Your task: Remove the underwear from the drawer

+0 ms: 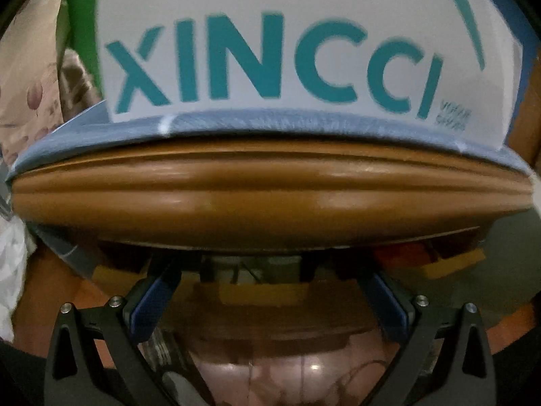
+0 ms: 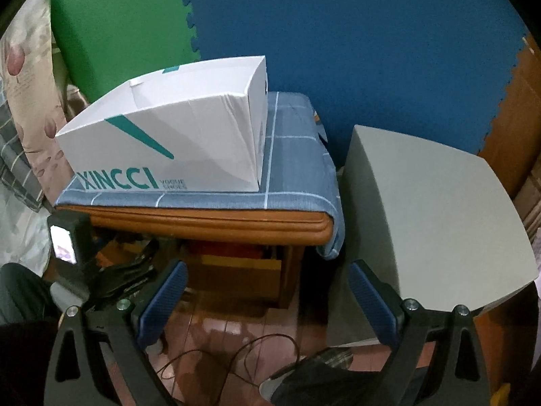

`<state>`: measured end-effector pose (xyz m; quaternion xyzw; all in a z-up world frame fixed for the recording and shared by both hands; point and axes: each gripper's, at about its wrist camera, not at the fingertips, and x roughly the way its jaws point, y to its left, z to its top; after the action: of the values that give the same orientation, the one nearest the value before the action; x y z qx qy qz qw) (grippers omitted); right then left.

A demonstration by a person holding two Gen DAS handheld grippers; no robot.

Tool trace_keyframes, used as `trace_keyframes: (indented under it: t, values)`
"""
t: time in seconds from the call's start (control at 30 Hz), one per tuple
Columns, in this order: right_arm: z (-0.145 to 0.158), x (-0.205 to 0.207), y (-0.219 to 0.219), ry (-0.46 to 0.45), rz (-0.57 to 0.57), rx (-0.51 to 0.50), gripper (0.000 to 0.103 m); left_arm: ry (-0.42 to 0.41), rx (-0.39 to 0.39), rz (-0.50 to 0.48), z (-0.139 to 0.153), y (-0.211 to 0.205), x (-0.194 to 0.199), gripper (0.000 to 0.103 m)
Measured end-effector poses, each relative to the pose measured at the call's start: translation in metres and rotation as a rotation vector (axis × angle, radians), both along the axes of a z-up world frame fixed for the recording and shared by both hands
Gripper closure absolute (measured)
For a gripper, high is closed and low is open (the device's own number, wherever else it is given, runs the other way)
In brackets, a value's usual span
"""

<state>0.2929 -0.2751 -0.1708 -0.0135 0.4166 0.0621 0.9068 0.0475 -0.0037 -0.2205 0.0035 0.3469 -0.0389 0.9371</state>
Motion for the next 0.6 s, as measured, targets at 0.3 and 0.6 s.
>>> trace_keyframes:
  t: [0.3, 0.6]
  values:
    - [-0.015, 0.004, -0.001, 0.052, 0.02, -0.001, 0.005, -0.134, 0.012, 0.026, -0.023, -0.006, -0.002, 0.0]
    - [-0.016, 0.0, 0.012, 0.067, 0.056, 0.024, 0.005, 0.201, 0.048, 0.055, -0.008, -0.015, 0.035, 0.0]
